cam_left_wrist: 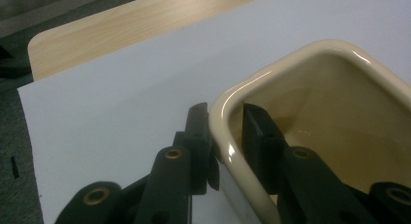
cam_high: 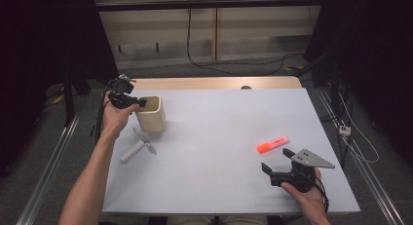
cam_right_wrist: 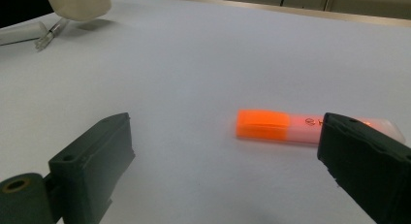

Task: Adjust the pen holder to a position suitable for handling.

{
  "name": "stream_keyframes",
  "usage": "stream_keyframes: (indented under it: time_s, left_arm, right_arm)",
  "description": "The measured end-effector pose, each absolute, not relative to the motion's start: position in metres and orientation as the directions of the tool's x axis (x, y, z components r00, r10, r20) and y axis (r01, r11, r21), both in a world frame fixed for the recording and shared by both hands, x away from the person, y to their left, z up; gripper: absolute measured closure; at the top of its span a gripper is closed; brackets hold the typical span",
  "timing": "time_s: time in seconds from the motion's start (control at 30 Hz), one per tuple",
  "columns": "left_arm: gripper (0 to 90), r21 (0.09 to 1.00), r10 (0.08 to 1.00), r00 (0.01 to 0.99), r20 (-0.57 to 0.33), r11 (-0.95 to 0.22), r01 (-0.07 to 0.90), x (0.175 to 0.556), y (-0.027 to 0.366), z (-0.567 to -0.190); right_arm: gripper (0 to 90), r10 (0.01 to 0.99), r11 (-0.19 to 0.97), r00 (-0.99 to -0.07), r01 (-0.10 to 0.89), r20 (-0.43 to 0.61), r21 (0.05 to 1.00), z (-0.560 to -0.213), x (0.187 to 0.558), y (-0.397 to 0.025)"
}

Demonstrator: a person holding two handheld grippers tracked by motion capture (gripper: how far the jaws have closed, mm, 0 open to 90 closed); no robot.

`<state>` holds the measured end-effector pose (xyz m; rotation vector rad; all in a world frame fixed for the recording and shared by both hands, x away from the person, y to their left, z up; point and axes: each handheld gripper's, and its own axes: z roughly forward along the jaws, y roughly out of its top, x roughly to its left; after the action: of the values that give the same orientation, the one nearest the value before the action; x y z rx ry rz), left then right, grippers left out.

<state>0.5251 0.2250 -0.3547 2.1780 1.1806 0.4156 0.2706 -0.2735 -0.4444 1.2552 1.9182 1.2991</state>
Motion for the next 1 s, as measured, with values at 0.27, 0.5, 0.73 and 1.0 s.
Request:
stream_keyframes:
  time_s: [0.27, 0.5, 0.73, 1.0]
  left_arm:
    - [73.8, 0.667, 0.809, 0.588, -0.010, -0.433, 0.606, 0.512, 0.212, -0.344]
    - [73.8, 0.678, 0.790, 0.614, 0.008, -0.455, 0.577, 0.500, 0.193, -0.335]
    - [73.8, 0.684, 0.763, 0.646, 0.009, -0.476, 0.553, 0.489, 0.177, -0.330]
    - [73.9, 0.689, 0.736, 0.677, 0.021, -0.501, 0.523, 0.478, 0.155, -0.325]
  right_arm:
    - [5.3, 0.891, 0.118, -0.446, 0.411, 0.087, 0.904, -0.444, 0.272, -0.274]
    - [5.3, 0.890, 0.121, -0.447, 0.411, 0.085, 0.904, -0.443, 0.271, -0.272]
    - [5.3, 0.890, 0.127, -0.450, 0.401, 0.074, 0.907, -0.442, 0.268, -0.272]
    - [5.8, 0.893, 0.120, -0.443, 0.402, 0.079, 0.908, -0.441, 0.267, -0.273]
